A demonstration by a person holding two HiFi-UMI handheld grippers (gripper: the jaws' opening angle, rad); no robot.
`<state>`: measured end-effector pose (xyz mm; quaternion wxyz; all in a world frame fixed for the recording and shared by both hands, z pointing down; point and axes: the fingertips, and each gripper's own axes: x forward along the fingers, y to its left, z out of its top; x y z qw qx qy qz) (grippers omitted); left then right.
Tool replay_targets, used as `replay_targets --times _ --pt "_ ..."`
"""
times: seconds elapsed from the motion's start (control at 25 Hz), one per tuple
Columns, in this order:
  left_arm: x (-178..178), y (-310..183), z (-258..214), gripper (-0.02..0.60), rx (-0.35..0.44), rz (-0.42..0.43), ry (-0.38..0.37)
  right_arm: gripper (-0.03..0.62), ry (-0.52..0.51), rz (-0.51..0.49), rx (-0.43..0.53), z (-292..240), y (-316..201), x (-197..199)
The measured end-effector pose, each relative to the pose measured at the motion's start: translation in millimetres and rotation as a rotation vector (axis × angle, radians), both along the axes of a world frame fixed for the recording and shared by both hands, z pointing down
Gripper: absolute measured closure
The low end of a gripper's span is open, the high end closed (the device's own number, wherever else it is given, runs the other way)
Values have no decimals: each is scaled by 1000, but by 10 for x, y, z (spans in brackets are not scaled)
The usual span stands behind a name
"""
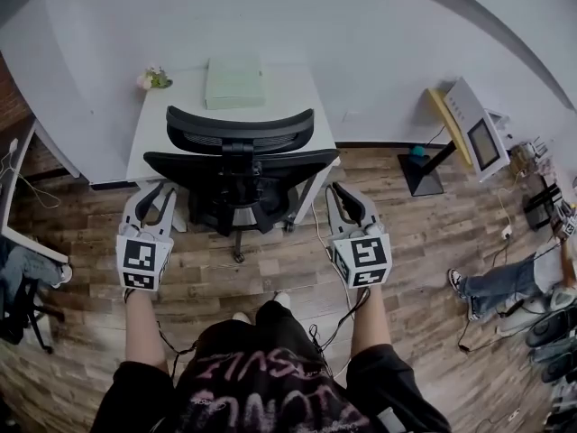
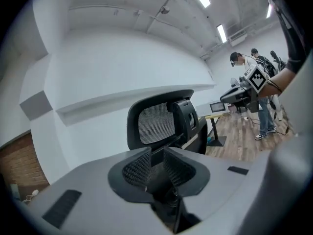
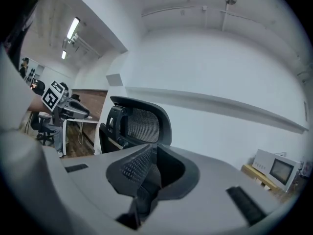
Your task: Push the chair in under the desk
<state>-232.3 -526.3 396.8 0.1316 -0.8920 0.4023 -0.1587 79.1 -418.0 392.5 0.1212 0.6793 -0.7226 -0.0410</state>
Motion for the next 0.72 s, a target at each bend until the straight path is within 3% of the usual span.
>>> replay_targets --times 0.4,0.72 --pt "41 106 -336 555 31 -86 123 563 -82 48 73 -188 94 279" --pt "62 205 -422 566 37 -143 187 563 -81 54 89 -267 122 464"
